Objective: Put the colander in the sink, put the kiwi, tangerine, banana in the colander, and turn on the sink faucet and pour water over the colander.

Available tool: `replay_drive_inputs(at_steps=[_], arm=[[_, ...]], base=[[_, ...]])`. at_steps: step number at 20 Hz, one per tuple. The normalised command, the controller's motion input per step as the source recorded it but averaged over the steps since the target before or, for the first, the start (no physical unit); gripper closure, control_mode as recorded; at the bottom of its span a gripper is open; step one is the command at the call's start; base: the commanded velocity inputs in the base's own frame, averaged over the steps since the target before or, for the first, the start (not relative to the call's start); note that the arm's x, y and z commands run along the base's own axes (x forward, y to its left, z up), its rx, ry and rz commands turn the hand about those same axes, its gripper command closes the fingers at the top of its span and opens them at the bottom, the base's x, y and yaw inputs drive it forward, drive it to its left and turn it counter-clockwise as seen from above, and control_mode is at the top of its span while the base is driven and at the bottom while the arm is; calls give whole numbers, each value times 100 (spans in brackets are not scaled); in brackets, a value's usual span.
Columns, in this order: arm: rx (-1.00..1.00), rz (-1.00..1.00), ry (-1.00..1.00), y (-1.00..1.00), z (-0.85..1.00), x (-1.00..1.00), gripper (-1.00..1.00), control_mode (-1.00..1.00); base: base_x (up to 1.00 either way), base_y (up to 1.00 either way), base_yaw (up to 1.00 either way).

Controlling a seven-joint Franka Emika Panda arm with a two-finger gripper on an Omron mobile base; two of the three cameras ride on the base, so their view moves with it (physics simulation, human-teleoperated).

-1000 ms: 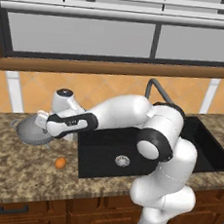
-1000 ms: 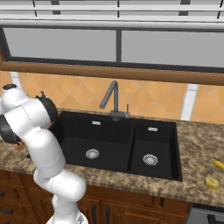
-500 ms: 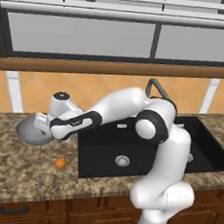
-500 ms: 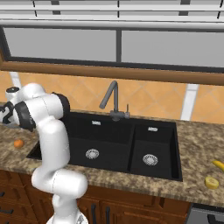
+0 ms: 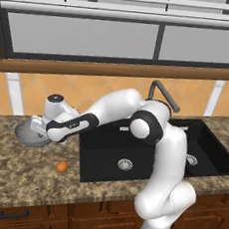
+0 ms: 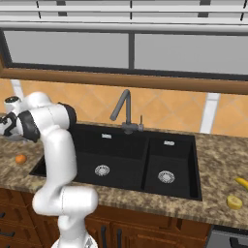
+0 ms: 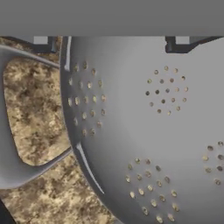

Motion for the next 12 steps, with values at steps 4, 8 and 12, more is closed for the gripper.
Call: replay_drive_inputs(at_steps=[4, 8, 12], arm=[[0, -4, 0, -7, -18, -6, 100, -100], [1, -20, 0, -43, -5, -15, 100, -100], [3, -18, 2, -45, 37, -30, 100, -100]], base=[[0, 0, 0], [0, 0, 0], [0, 0, 0]])
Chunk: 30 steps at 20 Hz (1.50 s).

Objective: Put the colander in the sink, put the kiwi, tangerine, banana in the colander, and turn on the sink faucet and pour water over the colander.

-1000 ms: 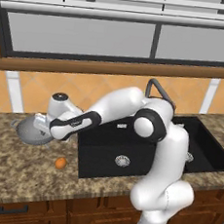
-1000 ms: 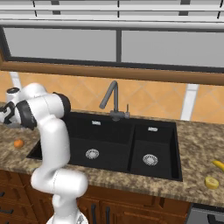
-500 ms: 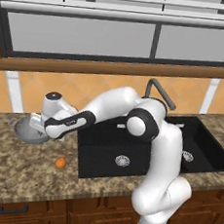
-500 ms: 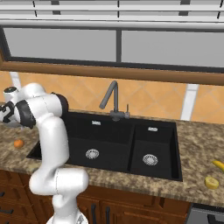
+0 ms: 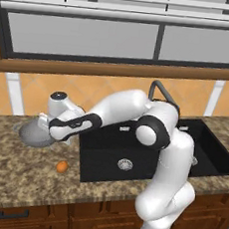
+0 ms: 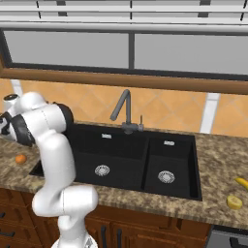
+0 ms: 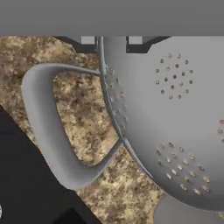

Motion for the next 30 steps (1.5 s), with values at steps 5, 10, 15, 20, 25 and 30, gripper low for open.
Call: replay_drive_inputs(at_steps=[5, 10, 15, 20, 25, 30], arm=[[0, -9, 8, -51, 60, -42, 100, -100], [0, -6, 3, -54, 44, -61, 100, -100], [0, -13, 0, -67, 34, -38, 100, -100], [0, -39, 0, -71, 29, -28, 100, -100], [0, -63, 0, -59, 18, -8, 100, -100], [0, -75, 5, -58, 3, 0, 100, -100]], base=[[0, 0, 0], [0, 0, 0], [0, 0, 0], [0, 0, 0], [0, 0, 0], [0, 0, 0]])
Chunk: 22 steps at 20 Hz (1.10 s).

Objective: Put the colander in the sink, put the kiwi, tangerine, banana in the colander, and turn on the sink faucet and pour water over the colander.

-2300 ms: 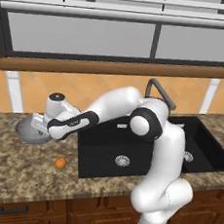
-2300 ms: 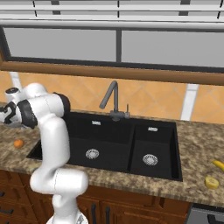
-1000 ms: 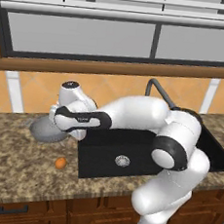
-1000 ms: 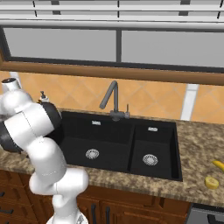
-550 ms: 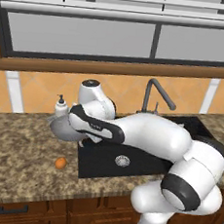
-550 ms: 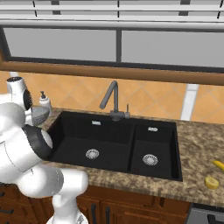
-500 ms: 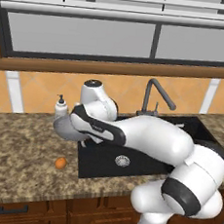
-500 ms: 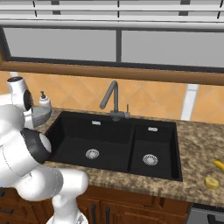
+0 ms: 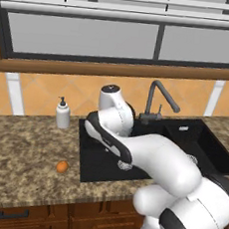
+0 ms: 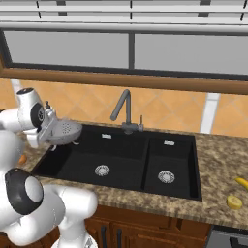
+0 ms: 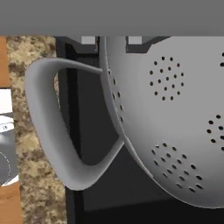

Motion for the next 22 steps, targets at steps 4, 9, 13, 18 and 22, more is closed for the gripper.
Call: replay_drive_inputs(at_steps=[4, 9, 13, 18, 22], arm=[[0, -79, 7, -47, -6, 7, 100, -100], [0, -71, 6, -27, -19, 30, 100, -100], [-2, -71, 0, 2, -58, 32, 100, -100], [-2, -76, 0, 24, -58, 15, 100, -100], [0, -67, 0, 18, -36, 21, 100, -100]], base=[[0, 0, 0], [0, 0, 0], [0, 0, 0], [0, 0, 0], [0, 0, 0]])
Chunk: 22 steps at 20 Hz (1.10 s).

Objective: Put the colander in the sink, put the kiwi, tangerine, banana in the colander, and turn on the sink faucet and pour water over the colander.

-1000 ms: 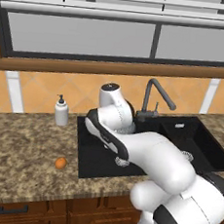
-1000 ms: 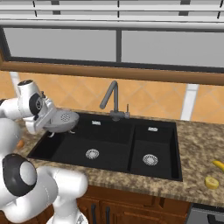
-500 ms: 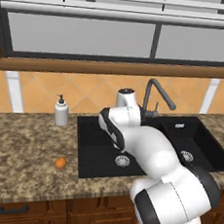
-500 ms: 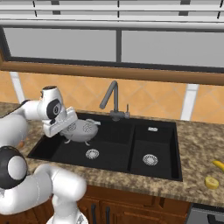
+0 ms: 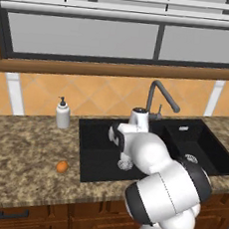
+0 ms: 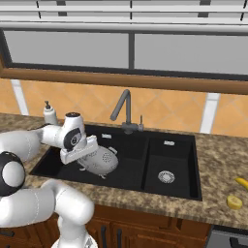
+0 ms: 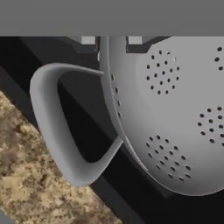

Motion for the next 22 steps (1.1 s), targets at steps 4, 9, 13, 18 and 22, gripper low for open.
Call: replay_drive_inputs(at_steps=[4, 9, 13, 18, 22], arm=[[-7, -59, 0, 1, -25, 37, 100, -100], [-20, -51, 0, 22, -16, 47, 100, -100], [-21, -47, 5, 18, -3, 52, 100, -100], [-17, -36, 1, 7, -1, 54, 100, -100], [-9, -34, 0, 9, -2, 44, 100, -100]], base=[[0, 0, 0], [0, 0, 0], [0, 0, 0], [0, 0, 0], [0, 0, 0]])
